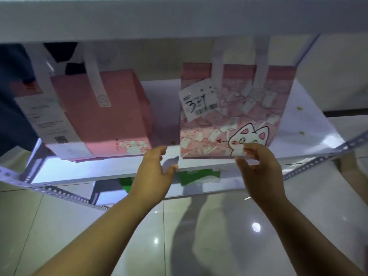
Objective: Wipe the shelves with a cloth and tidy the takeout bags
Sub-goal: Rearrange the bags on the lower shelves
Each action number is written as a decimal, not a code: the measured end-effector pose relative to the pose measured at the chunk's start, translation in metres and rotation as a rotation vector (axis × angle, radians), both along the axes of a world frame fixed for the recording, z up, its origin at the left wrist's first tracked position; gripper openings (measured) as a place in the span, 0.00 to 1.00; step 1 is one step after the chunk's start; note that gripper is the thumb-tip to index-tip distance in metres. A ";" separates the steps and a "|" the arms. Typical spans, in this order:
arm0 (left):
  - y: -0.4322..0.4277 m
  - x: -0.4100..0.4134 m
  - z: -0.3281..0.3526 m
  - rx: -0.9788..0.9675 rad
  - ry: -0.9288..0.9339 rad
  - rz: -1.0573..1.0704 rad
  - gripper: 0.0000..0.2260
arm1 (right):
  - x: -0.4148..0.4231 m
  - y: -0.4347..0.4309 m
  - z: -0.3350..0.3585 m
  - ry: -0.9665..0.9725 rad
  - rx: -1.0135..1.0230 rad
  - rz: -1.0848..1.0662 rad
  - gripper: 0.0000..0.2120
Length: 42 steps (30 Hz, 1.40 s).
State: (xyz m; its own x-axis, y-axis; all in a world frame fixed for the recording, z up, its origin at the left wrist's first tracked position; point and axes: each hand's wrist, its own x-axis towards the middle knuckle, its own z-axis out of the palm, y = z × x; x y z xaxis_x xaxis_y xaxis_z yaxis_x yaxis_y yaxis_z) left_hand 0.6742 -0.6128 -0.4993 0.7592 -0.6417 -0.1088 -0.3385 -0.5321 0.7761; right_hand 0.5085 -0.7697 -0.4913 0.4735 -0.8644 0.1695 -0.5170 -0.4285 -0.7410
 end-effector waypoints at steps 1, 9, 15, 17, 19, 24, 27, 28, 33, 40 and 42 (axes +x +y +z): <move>-0.009 -0.004 0.000 -0.006 0.013 -0.004 0.25 | -0.007 -0.010 -0.001 0.001 0.010 -0.035 0.17; -0.057 -0.016 -0.002 -0.023 0.020 0.062 0.22 | -0.027 -0.071 -0.002 0.081 0.100 -0.137 0.29; -0.066 -0.021 0.001 -0.081 0.028 0.067 0.18 | -0.018 -0.080 0.004 -0.007 0.144 0.007 0.19; -0.068 -0.023 0.003 -0.075 0.036 0.068 0.17 | -0.018 -0.084 0.007 -0.040 0.154 0.015 0.21; -0.071 -0.023 0.005 -0.065 0.052 0.062 0.17 | -0.018 -0.089 0.007 -0.059 0.160 0.021 0.21; -0.073 -0.027 0.007 -0.053 0.084 0.063 0.17 | -0.023 -0.093 0.002 -0.043 0.183 0.042 0.18; -0.069 -0.029 0.009 -0.049 0.089 0.077 0.16 | -0.028 -0.091 0.001 -0.005 0.195 0.042 0.17; -0.067 -0.031 0.010 -0.054 0.088 0.077 0.15 | -0.030 -0.090 0.001 0.017 0.191 0.037 0.17; -0.046 -0.045 0.014 -0.035 0.048 0.117 0.22 | -0.041 -0.070 0.006 0.012 0.190 -0.009 0.23; 0.018 -0.060 0.000 0.004 0.028 0.091 0.14 | -0.036 -0.008 -0.007 0.001 0.214 0.104 0.16; 0.038 -0.056 -0.012 0.010 0.046 0.090 0.11 | -0.030 0.015 -0.020 0.034 0.228 0.160 0.14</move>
